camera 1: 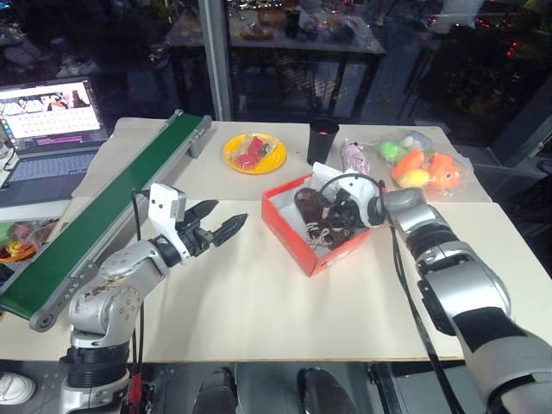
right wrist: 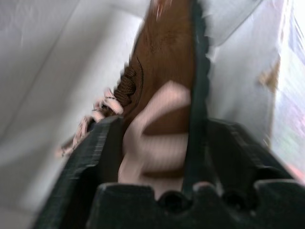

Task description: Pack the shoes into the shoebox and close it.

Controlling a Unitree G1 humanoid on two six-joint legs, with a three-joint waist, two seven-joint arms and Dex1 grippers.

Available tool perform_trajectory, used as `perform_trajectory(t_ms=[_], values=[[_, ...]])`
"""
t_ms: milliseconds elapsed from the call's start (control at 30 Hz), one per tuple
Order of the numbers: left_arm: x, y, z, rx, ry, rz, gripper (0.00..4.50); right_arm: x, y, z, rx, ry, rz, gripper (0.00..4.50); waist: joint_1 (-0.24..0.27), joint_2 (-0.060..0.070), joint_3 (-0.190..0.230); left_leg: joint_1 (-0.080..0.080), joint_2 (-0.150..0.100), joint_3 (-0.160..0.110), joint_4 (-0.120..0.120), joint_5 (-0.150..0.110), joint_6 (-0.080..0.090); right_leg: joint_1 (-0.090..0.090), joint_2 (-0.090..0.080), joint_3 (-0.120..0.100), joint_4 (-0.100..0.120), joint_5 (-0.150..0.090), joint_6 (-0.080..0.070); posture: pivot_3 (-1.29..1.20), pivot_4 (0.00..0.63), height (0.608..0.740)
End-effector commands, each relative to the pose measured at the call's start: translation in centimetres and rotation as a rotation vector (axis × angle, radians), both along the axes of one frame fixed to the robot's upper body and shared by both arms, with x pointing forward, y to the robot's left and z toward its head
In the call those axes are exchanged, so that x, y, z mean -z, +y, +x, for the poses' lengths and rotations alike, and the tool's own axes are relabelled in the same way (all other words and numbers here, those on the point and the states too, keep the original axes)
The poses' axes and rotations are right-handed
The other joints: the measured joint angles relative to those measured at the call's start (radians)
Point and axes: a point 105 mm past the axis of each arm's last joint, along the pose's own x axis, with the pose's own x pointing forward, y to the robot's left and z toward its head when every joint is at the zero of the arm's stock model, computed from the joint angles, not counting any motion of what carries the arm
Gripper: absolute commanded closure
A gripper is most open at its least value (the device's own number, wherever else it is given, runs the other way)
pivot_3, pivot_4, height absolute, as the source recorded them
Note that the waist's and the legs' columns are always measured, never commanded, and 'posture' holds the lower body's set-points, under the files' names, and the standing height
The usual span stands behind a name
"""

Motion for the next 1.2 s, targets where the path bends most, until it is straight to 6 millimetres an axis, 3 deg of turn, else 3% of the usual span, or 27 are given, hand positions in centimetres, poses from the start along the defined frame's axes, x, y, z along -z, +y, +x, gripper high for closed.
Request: perform_trajectory(t_ms=[33, 233, 300, 367, 467, 633, 800, 1000, 1200], values=[[-1.5, 0.7, -0.1, -0.032, -0.060, 0.001, 0.00, -4.6, 1.5, 1.1, -0.026, -0.150, 0.065, 0.07, -0.001, 0.000, 0.000, 0.000, 0.000, 0.000, 0.000, 0.000, 0.000, 0.000, 0.000, 0.000, 0.000, 0.000, 0.000, 0.00, 0.150, 0.736], [-1.7, 2.7, 0.9, -0.135, -0.075, 0.029, 0.00, -8.8, 3.9, 0.4, -0.122, -0.230, 0.190, 0.07, -0.002, 0.001, 0.001, 0.000, 0.000, 0.000, -0.001, 0.000, 0.000, -0.001, 0.000, 0.000, 0.001, 0.000, 0.000, 0.00, 0.150, 0.736], [-1.4, 4.0, 1.4, -0.206, -0.071, 0.048, 0.00, -11.2, 5.5, -1.4, -0.216, -0.255, 0.325, 0.07, -0.002, 0.001, 0.001, 0.000, 0.000, 0.000, -0.001, 0.000, 0.000, -0.001, 0.000, 0.000, 0.001, 0.000, 0.000, 0.00, 0.150, 0.736], [-1.2, 5.2, 1.8, -0.266, -0.067, 0.057, 0.00, -12.2, 6.5, -3.8, -0.301, -0.261, 0.407, 0.07, 0.000, 0.001, 0.001, 0.000, 0.000, 0.000, -0.002, 0.000, 0.000, -0.001, 0.000, 0.000, 0.002, 0.000, 0.000, 0.00, 0.150, 0.736], [-1.1, 7.6, 2.1, -0.350, -0.058, 0.040, 0.00, -11.7, 7.4, -7.1, -0.358, -0.255, 0.466, 0.07, 0.007, 0.001, 0.001, 0.000, 0.000, -0.001, -0.002, 0.000, 0.000, -0.001, 0.000, -0.001, 0.002, 0.000, 0.000, 0.00, 0.150, 0.736], [-1.0, 11.5, 2.7, -0.512, -0.080, 0.090, 0.00, -9.5, 8.4, -10.2, -0.330, -0.188, 0.559, 0.07, 0.024, 0.001, 0.001, 0.000, 0.000, 0.000, -0.001, -0.001, -0.004, -0.001, 0.000, -0.001, 0.002, 0.000, 0.000, 0.00, 0.150, 0.736], [-0.7, 13.3, 3.2, -0.577, -0.081, 0.148, 0.00, -8.4, 9.1, -10.8, -0.280, -0.164, 0.569, 0.07, 0.026, 0.001, 0.000, 0.001, 0.000, 0.000, 0.000, -0.004, -0.009, -0.001, 0.000, -0.001, 0.002, 0.001, -0.002, 0.00, 0.150, 0.736], [0.1, 13.3, 4.3, -0.583, -0.060, 0.163, 0.00, -7.3, 11.1, -11.6, -0.311, -0.131, 0.586, 0.07, 0.027, 0.001, 0.000, 0.001, 0.000, 0.000, -0.001, -0.003, -0.009, -0.001, 0.000, -0.001, 0.002, 0.001, -0.001, 0.00, 0.150, 0.736], [0.4, 14.6, 5.2, -0.647, -0.044, 0.158, 0.00, -7.3, 11.6, -11.5, -0.312, -0.129, 0.598, 0.07, 0.027, 0.000, 0.000, 0.001, 0.000, 0.000, -0.001, -0.003, -0.009, -0.001, 0.000, -0.001, 0.002, 0.001, -0.001, 0.00, 0.150, 0.736]])
